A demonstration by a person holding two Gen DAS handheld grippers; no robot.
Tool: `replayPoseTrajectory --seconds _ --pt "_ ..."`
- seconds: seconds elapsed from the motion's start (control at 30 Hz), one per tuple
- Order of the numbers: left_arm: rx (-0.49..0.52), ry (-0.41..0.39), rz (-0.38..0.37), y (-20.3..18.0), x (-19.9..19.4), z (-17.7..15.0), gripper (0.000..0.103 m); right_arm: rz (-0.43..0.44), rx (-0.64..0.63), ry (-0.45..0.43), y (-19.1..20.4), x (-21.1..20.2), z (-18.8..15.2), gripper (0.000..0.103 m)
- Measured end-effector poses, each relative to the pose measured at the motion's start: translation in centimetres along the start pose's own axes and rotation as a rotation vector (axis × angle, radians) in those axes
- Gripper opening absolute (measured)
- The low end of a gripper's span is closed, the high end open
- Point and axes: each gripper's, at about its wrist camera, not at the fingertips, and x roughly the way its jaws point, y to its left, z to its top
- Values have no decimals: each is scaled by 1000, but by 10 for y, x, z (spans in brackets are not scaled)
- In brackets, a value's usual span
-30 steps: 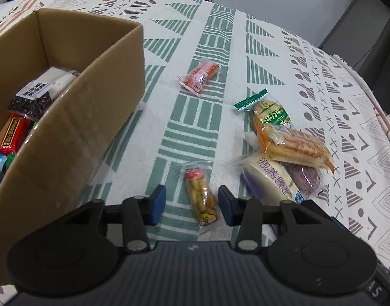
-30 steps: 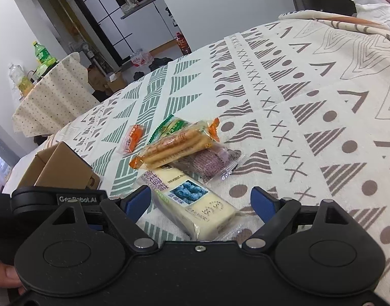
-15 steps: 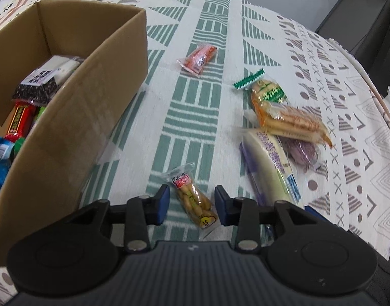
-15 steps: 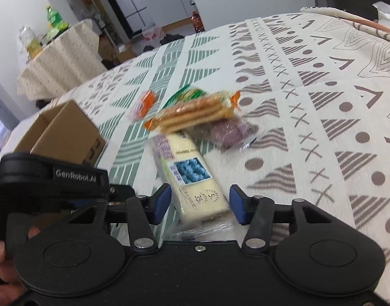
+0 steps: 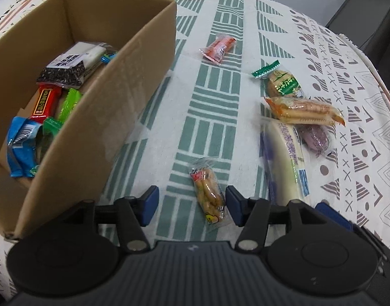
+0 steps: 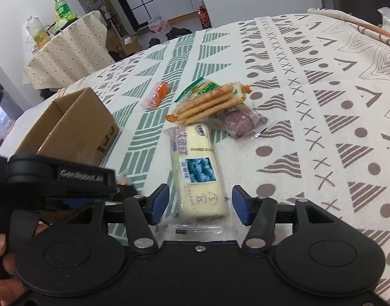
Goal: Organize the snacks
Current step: 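Grasp the peanut packet with the left tool while the right tool grasps the white blueberry bar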
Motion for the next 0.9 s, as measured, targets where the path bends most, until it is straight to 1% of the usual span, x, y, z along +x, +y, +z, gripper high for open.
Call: replayPoseTrajectory --seconds 0.1,0.2,0.27,0.3,0.33,0.37,0.4,0.43,0.53,0.57,0.6,0.63,0.67,0.77,0.9 --pt "24 9 11 -2 -1 -1 57 -21 -8 3 -1 7 1 55" --pt "24 5 6 -3 -3 -2 57 -18 -17 -4 0 10 2 56" --pt "13 9 -9 -2 -1 -3 54 -19 -28 -3 2 13 1 57" --pt "-11 23 -24 0 2 -3 49 -22 -34 -1 2 15 1 57" --pt "-35 39 -45 2 4 -4 41 -25 -41 -1 3 16 0 57" --pt "-43 47 -61 3 4 -5 36 -28 -51 -3 4 17 0 57" --pt "-41 46 -70 2 4 -5 26 -32 -60 -5 5 18 0 57" --pt "-43 49 -76 1 4 -5 20 -36 -69 -3 6 18 0 57" --pt "-61 51 -84 1 6 -5 19 -47 -105 5 10 21 -2 57" --pt "-55 46 -83 0 5 -6 19 -46 -114 7 12 21 -3 55" --pt "-50 38 -81 -1 5 -5 19 -42 -119 10 13 21 -3 52" --pt "-47 27 -80 -2 4 -5 18 -35 -120 11 13 21 -4 42" --pt "-43 16 -87 -3 2 -4 18 -35 -114 9 13 20 -4 39" --pt "-29 -13 -97 -5 -5 -3 18 -43 -102 -4 15 15 -3 35" --pt "-10 -56 -105 -5 -20 -2 18 -25 -96 -29 21 1 1 35"
